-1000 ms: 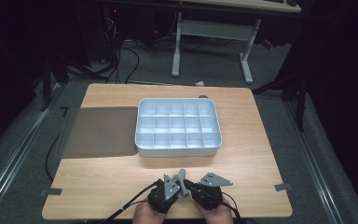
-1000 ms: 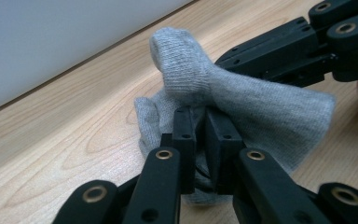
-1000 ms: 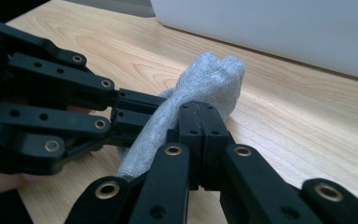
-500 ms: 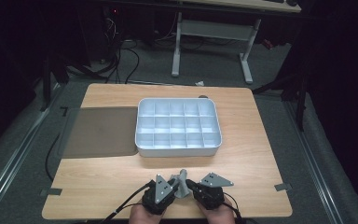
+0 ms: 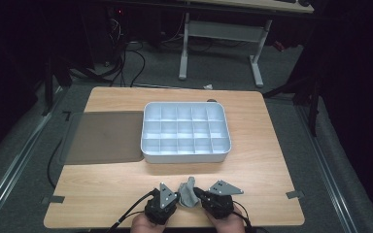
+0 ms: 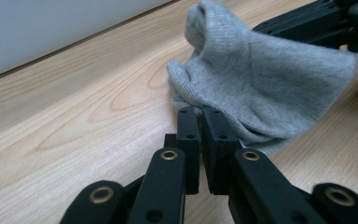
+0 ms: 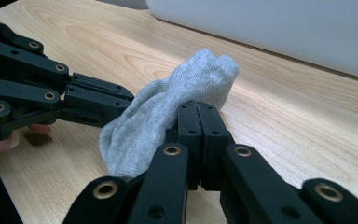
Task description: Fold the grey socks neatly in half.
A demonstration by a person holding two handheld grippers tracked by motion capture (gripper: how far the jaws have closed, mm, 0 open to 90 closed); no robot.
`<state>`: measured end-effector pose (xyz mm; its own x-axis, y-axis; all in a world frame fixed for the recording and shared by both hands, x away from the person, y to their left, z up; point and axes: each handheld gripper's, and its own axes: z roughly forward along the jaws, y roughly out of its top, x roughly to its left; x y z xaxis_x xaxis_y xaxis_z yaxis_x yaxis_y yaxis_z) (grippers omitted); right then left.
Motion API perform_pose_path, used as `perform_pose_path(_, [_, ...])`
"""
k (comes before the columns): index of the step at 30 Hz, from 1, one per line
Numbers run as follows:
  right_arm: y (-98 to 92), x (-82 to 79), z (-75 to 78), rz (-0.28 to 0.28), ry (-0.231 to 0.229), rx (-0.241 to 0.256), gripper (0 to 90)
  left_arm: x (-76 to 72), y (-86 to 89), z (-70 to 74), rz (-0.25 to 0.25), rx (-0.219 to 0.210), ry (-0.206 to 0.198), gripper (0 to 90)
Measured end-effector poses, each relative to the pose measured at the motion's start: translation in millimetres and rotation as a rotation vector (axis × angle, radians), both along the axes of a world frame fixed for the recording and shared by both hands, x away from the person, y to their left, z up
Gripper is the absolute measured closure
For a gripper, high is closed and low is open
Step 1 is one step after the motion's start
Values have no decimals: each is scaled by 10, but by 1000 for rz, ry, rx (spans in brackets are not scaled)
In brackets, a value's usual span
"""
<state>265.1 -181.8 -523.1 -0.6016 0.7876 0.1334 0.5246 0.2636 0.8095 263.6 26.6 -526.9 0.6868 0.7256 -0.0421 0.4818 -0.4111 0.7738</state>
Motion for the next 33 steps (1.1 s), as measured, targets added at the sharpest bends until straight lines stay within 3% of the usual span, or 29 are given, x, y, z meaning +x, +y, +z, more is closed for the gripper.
perform_pose_path(5, [-17, 25, -14, -20, 1, -3, 898, 99, -156, 0, -25, 34, -10, 884])
perform_pose_path(11, [-132, 138, -7, -72, -6, 14, 895, 298, -331, 21, -49, 43, 9, 897])
perform_pose_path(16, [-146, 72, 46, -62, -42, 32, 898, 277, -392, 3, -62, 43, 11, 895])
perform_pose_path(23, [-91, 69, -9, -32, -1, 17, 900, 215, -370, 10, -74, 36, 14, 895])
perform_pose_path(28, [-67, 87, -50, -13, 27, 25, 900, 195, -232, 29, -50, -5, 17, 865])
perform_pose_path(33, [-42, 88, -55, -5, 30, 25, 900, 89, -234, 163, -69, -68, -30, 899])
